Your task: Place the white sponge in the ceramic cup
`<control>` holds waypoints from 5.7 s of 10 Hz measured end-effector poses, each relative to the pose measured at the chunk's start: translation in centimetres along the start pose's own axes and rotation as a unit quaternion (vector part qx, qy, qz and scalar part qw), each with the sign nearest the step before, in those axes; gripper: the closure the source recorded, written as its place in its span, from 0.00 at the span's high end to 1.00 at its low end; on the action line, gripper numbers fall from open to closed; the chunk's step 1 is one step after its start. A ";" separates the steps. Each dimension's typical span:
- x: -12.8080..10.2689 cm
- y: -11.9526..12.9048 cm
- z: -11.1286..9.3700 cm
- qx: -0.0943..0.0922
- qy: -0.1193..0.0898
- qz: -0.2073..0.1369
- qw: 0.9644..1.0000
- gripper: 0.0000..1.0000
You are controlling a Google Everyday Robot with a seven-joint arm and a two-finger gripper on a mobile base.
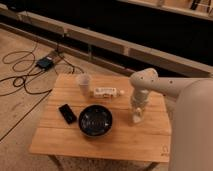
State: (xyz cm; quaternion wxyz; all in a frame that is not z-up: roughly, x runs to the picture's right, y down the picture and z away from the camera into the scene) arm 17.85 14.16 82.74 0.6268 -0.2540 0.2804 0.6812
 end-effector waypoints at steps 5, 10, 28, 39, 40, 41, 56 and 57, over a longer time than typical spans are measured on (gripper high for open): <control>-2.0 6.6 -5.9 -0.033 -0.077 -0.045 0.995 0.00; -5.1 15.1 -11.5 -0.056 -0.168 -0.130 0.976 0.00; -14.4 28.6 -14.8 -0.074 -0.285 -0.237 0.926 0.00; -17.8 33.7 -12.4 -0.104 -0.289 -0.258 0.916 0.23; -17.8 33.9 -12.4 -0.106 -0.289 -0.260 0.915 0.33; -17.6 34.1 -12.4 -0.109 -0.287 -0.261 0.915 0.44; -17.4 33.8 -12.2 -0.113 -0.281 -0.260 0.917 0.80; -17.4 33.8 -12.2 -0.113 -0.281 -0.260 0.917 0.80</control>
